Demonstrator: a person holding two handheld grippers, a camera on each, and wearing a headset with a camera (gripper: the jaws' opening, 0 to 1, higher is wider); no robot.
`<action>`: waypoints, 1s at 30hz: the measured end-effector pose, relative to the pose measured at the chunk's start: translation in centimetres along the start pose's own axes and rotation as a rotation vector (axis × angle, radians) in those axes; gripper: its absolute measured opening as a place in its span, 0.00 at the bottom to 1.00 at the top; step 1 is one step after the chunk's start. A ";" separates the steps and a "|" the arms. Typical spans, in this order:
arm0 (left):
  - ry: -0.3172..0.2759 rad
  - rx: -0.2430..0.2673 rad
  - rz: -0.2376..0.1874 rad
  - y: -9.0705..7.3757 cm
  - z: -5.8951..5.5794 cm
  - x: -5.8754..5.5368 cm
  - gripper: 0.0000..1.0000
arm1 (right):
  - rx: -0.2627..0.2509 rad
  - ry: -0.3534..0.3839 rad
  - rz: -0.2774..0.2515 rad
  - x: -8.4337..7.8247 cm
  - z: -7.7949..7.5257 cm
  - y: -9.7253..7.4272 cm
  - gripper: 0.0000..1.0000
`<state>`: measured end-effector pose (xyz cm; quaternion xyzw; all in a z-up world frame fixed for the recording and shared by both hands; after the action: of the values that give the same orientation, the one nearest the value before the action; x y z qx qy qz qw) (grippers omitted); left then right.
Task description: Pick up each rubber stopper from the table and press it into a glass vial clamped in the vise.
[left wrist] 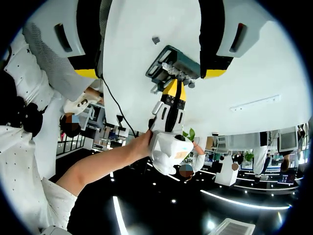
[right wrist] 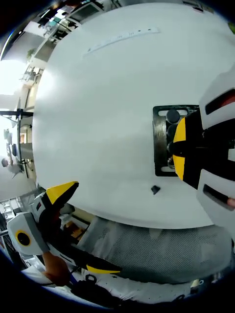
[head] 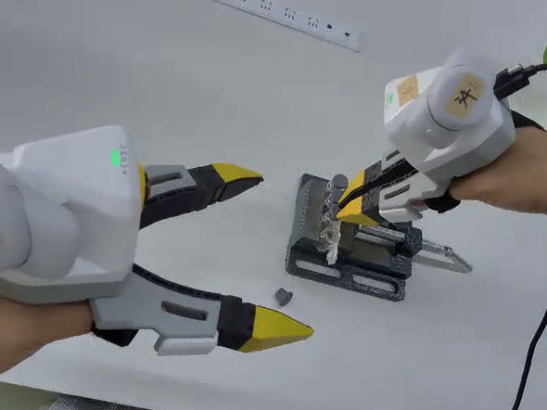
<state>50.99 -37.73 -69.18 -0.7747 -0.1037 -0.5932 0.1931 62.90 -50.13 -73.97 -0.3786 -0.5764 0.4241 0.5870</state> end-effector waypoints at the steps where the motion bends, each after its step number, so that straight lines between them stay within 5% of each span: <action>1: 0.000 0.001 0.000 0.0 0.0 0.0 0.81 | 0.001 0.003 0.000 0.0 0.0 0.0 0.02; 30: -0.006 0.010 -0.015 -0.1 0.0 -0.1 0.80 | -0.001 -0.012 0.064 0.4 -0.2 0.2 0.01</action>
<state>50.97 -37.64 -69.26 -0.7747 -0.1130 -0.5918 0.1920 63.04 -49.71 -73.99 -0.3944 -0.5677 0.4448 0.5695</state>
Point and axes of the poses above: the centre of the closed fingertips' face, and the gripper's own axes: y roughly forward along the fingers, z roughly to its left, x roughly out of its top, the point moved 6 cm from there along -y, roughly backward along the fingers, and after that the axes turned 3 degrees about -x, right-handed, at the moved point
